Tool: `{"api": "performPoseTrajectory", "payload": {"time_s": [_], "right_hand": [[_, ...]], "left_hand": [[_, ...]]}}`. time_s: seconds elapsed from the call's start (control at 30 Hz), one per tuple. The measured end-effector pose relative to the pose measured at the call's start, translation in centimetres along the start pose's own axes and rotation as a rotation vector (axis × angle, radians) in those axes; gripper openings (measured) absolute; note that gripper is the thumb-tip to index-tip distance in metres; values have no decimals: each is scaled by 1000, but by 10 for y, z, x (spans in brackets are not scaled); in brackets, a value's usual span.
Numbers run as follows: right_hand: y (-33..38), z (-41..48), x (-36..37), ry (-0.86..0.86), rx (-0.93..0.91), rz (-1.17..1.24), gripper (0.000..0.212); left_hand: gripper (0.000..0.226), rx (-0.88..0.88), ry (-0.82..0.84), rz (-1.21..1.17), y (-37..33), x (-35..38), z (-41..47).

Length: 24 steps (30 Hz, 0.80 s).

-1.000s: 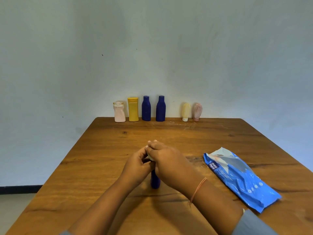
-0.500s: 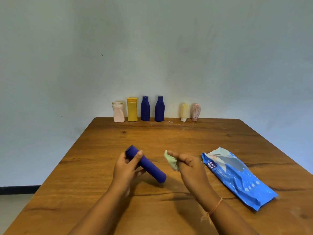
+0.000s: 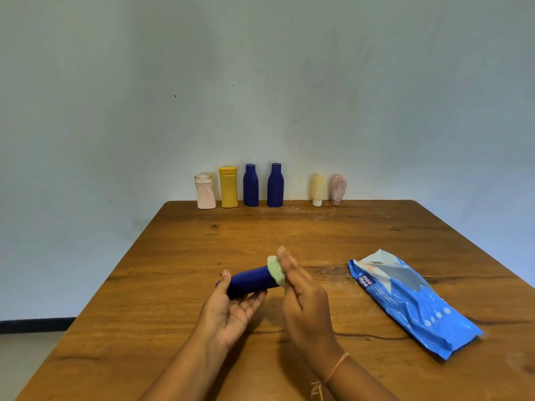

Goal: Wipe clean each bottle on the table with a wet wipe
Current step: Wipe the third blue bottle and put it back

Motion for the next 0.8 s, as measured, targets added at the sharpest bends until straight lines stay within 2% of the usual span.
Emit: {"api": "performPoseTrajectory", "payload": {"time_s": [0.03,0.1,0.23,0.3,0.4,0.53,0.67,0.8], "right_hand": [[-5,1,-4,-42,65,60,49],[-8,2,-6,-51,124,21,50],[12,-3,8,63,-52,-242,52],[10,-2,11,108,-82,-280,58],[3,3,4,115,-13,-125,56],[-10,2,-2,64,114,28,52],[-8,-6,5,82,116,-23,56],[0,-6,13,118,51,-78,55]], "left_hand": [[23,0,10,-39,2,0,0],[20,15,25,-92,3,1,3],[31,24,37,-111,0,3,7],[25,23,42,-98,-1,5,7],[16,33,28,-94,-5,2,8],[19,41,13,-104,-6,-2,6],[29,69,18,-115,-8,-5,6],[26,113,17,-73,-19,-2,7]]}}
Point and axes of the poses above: each hand's wrist, its own z-axis towards the middle knuckle, its own x-axis out of the palm, y = z × x, the point moved 9 cm from there along z, towards the middle knuckle, and after that the axes turned 9 degrees about y, right-handed, at the moved point
